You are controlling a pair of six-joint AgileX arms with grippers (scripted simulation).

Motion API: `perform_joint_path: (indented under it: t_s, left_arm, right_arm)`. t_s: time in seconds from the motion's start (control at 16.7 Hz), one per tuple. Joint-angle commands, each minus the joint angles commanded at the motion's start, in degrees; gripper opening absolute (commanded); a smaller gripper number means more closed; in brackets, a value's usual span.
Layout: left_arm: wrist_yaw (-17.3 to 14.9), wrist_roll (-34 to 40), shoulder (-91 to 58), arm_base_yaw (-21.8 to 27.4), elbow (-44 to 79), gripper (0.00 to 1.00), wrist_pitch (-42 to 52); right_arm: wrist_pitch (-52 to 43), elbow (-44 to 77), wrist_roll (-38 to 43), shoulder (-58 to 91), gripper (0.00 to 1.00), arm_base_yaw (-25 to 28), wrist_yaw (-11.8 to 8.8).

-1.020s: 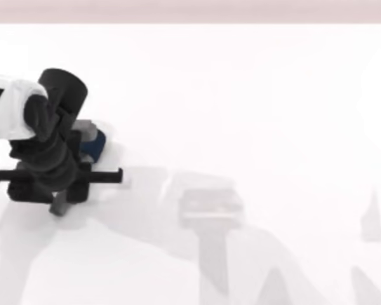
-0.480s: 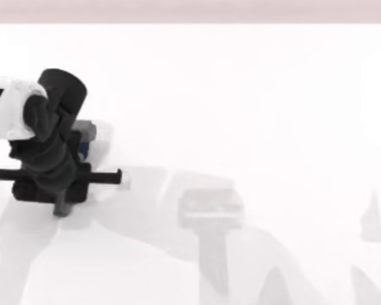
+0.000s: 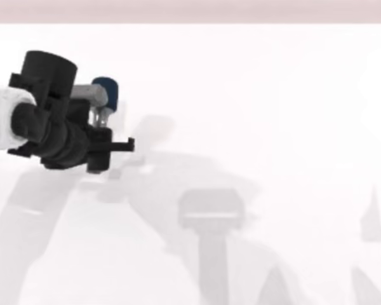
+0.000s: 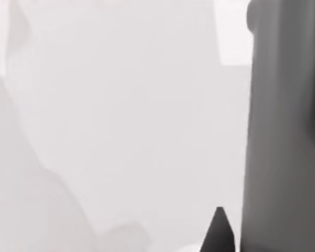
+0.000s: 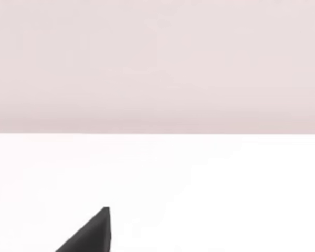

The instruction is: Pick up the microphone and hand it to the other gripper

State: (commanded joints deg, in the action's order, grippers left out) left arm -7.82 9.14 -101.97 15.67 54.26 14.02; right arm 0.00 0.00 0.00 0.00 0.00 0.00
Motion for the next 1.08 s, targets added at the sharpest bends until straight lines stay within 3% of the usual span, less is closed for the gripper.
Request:
perform_joint_path:
  t_s: [0.66, 0.84, 1.08]
  left_arm:
    - [-21.68, -8.50, 14.96, -2.47, -13.42, 0.00, -50.86]
    - [-24.72, -9.94, 18.19, -2.91, -15.28, 0.00, -56.95]
    - [-25.27, -10.21, 18.82, -3.00, -15.61, 0.00, -57.96]
  right_arm:
    - [0.00, 0.00, 0.00, 0.00, 1.00, 0.00, 0.00]
    - [0.00, 0.00, 0.00, 0.00, 1.00, 0.00, 0.00]
    - [0.00, 0.00, 0.00, 0.00, 1.00, 0.00, 0.00]
